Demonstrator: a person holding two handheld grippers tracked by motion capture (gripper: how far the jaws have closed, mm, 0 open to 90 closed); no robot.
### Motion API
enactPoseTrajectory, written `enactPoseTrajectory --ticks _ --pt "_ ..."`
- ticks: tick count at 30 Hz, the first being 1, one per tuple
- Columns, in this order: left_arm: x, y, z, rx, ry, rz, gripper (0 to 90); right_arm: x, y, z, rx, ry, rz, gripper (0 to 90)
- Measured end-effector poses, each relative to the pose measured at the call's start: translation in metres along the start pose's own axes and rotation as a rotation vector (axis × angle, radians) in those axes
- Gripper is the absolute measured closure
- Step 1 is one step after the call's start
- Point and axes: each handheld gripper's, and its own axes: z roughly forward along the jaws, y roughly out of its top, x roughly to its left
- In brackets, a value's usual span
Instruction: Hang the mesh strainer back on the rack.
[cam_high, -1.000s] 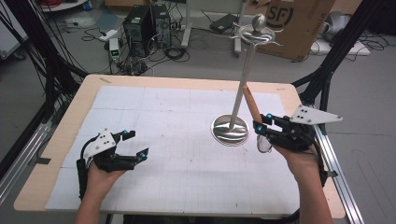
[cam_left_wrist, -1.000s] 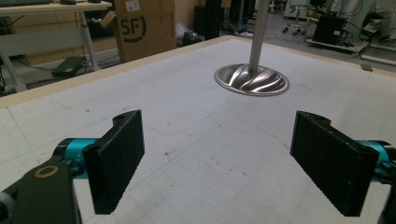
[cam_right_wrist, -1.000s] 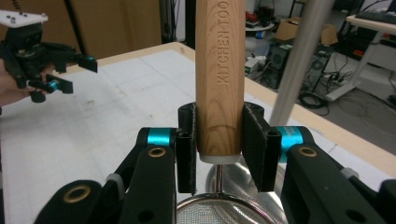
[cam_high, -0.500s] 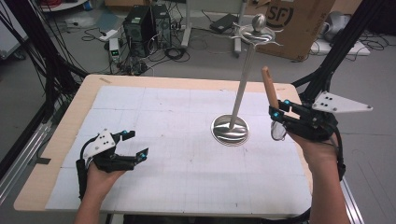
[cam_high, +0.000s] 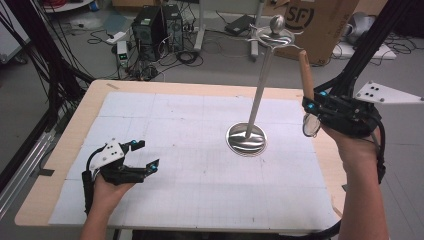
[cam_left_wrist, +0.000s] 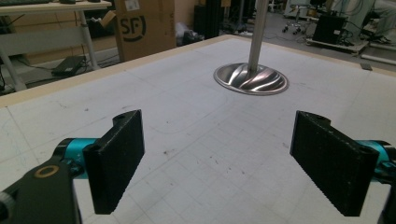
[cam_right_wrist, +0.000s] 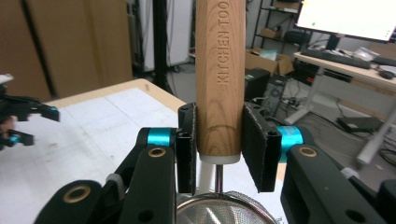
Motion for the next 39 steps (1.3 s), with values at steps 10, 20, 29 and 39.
enactPoseTrajectory --ticks 10,20,29,39 --pt "0.0 -0.001 0.0 0.004 -0.002 -0.001 18.2 -0.01 0.011 0.002 0.01 -0.026 -0.009 68.3" --pt "0.0 -0.001 0.0 0.003 -0.007 -0.005 18.0 -0.017 0.012 0.014 0.046 -0.025 0.002 68.2" --pt "-0.001 -0.001 0.001 0.008 -0.013 0.002 18.0 -0.016 0.015 0.032 0.07 -0.004 0.003 68.2" --pt "-0.001 -0.002 0.002 0.014 -0.019 0.004 17.9 -0.014 0.015 0.055 0.115 0.02 0.009 68.0"
